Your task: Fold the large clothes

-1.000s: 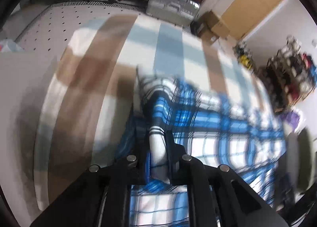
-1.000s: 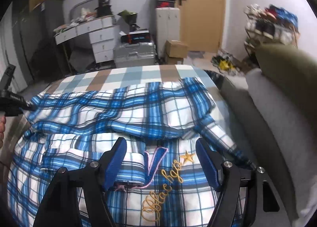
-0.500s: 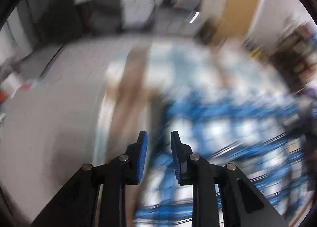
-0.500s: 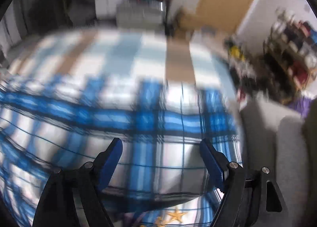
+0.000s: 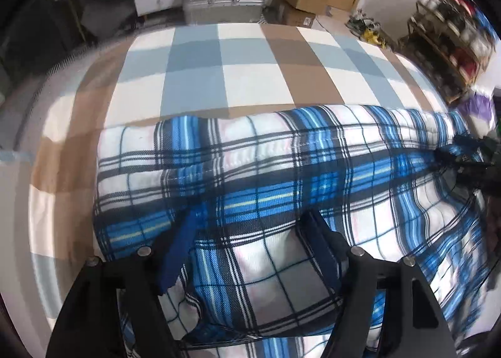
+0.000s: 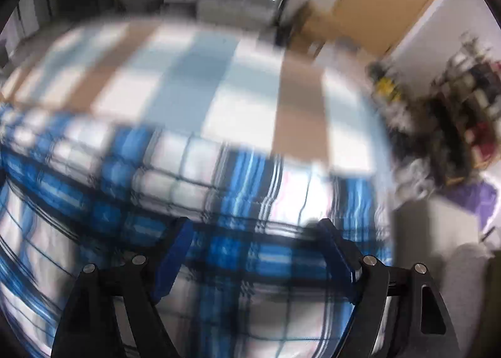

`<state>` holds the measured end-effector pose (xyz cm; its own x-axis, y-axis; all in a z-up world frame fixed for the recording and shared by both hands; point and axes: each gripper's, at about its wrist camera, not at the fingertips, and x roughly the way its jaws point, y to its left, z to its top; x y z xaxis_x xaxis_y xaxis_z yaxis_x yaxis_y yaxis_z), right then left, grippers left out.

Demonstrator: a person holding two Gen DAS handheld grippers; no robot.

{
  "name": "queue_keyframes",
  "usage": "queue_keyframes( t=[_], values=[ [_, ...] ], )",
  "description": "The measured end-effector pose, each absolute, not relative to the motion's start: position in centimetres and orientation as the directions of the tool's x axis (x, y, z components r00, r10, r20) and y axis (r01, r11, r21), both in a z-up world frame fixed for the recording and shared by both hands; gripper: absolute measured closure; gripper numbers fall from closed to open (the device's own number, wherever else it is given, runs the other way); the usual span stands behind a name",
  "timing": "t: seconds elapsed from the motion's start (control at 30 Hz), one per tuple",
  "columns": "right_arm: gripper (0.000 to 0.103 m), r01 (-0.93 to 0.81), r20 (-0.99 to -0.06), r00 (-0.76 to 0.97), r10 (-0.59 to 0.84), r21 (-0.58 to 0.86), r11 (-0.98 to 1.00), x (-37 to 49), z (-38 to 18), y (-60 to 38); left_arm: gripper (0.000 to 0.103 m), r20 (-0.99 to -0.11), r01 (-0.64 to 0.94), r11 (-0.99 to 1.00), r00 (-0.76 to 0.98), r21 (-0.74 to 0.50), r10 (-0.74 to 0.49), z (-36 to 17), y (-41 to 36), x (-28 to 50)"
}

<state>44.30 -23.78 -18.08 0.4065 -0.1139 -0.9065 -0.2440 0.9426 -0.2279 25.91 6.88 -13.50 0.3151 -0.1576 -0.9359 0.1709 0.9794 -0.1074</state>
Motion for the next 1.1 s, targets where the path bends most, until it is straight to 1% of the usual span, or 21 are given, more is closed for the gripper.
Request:
queue_keyframes(
  t=[0.03,0.07,0.13,0.27,0.4,0.5,0.53,0.57,0.6,0.63,0.67,0.7,0.77,0.83,0.9,0.93,0.97,1.03,1.07,1.1],
  values=[
    [0.02,-0.243,-0.89,0.45,-0.08,-0.208,0.948,43.9,-18.0,-24.3,0.034,-0.941,0.195,0.979,0.314,-0.066,-0.126,-13.6,6.4,25.8],
    [0.02,-0.253,-0.892,0.445,-0.077,-0.208,0.945,44.1,-18.2,-24.3,0.031,-0.943,0.215,0.976,0.316,-0.034,-0.103,-13.7,6.1,25.8],
    [0.02,-0.279,-0.889,0.453,-0.064,-0.209,0.937,44.3,-18.3,-24.1,0.029,-0.947,0.244,0.97,0.311,-0.002,-0.08,-13.8,5.9,26.4],
    [0.02,-0.289,-0.891,0.451,-0.053,-0.202,0.936,45.0,-18.4,-23.9,0.028,-0.954,0.265,0.964,0.289,0.001,-0.078,-13.6,7.0,28.4],
    [0.02,-0.258,-0.892,0.45,-0.036,-0.168,0.952,47.1,-18.2,-23.0,0.027,-0.958,0.291,0.957,0.28,0.015,-0.07,-14.0,7.5,31.0],
    [0.02,-0.231,-0.906,0.422,-0.03,-0.14,0.963,49.2,-18.1,-22.0,0.024,-0.961,0.288,0.958,0.266,0.012,-0.068,-14.4,8.6,33.2],
    [0.023,-0.227,-0.913,0.407,-0.034,-0.137,0.964,49.8,-18.0,-21.6,0.024,-0.962,0.294,0.956,0.267,0.018,-0.063,-14.3,8.2,33.0],
    [0.042,-0.228,-0.916,0.4,-0.041,-0.143,0.963,50.2,-17.6,-21.1,0.027,-0.961,0.303,0.952,0.272,0.032,-0.055,-13.9,8.3,32.9],
    [0.054,-0.219,-0.907,0.42,-0.036,-0.14,0.966,50.4,-16.5,-20.3,0.028,-0.954,0.309,0.95,0.296,0.047,-0.05,-13.2,8.0,32.4],
    [0.053,-0.217,-0.897,0.442,-0.005,-0.113,0.97,50.4,-15.4,-19.8,0.028,-0.932,0.317,0.946,0.357,0.063,-0.057,-11.9,7.9,31.7],
    [0.044,-0.237,-0.881,0.467,0.076,-0.042,0.971,50.3,-14.1,-18.8,0.028,-0.903,0.315,0.948,0.419,0.053,-0.089,-10.5,8.1,31.0],
    [0.034,-0.266,-0.868,0.473,0.151,0.022,0.964,50.3,-13.3,-17.7,0.028,-0.889,0.303,0.953,0.441,0.023,-0.118,-9.8,8.4,30.6],
    [0.034,-0.321,-0.862,0.452,0.228,0.081,0.944,50.6,-12.9,-15.0,0.028,-0.894,0.28,0.959,0.416,-0.05,-0.168,-9.5,8.6,30.1],
    [0.035,-0.377,-0.876,0.412,0.252,0.087,0.922,51.2,-13.8,-11.6,0.028,-0.908,0.267,0.963,0.392,-0.038,-0.145,-10.5,8.3,30.1],
    [0.036,-0.387,-0.912,0.357,0.203,0.053,0.921,51.6,-15.8,-9.3,0.029,-0.914,0.28,0.96,0.39,0.004,-0.11,-10.6,7.7,30.6],
    [0.036,-0.388,-0.934,0.327,0.146,0.008,0.922,51.7,-17.2,-8.5,0.029,-0.9,0.277,0.961,0.423,0.015,-0.108,-10.0,7.8,31.0],
    [0.036,-0.389,-0.939,0.319,0.131,-0.004,0.921,51.6,-17.8,-8.6,0.029,-0.89,0.263,0.965,0.443,0.014,-0.108,-9.6,8.1,31.6],
    [0.041,-0.381,-0.927,0.341,0.157,0.016,0.924,51.0,-17.0,-10.2,0.029,-0.89,0.261,0.963,0.419,-0.07,-0.179,-9.0,8.4,32.1],
    [0.041,-0.357,-0.917,0.364,0.165,0.027,0.934,50.7,-16.1,-11.9,0.029,-0.889,0.257,0.962,0.412,-0.097,-0.2,-9.2,8.3,32.4],
    [0.039,-0.331,-0.908,0.383,0.167,0.034,0.943,50.4,-15.4,-13.5,0.029,-0.893,0.253,0.963,0.407,-0.09,-0.191,-9.6,8.0,32.8]
  ],
)
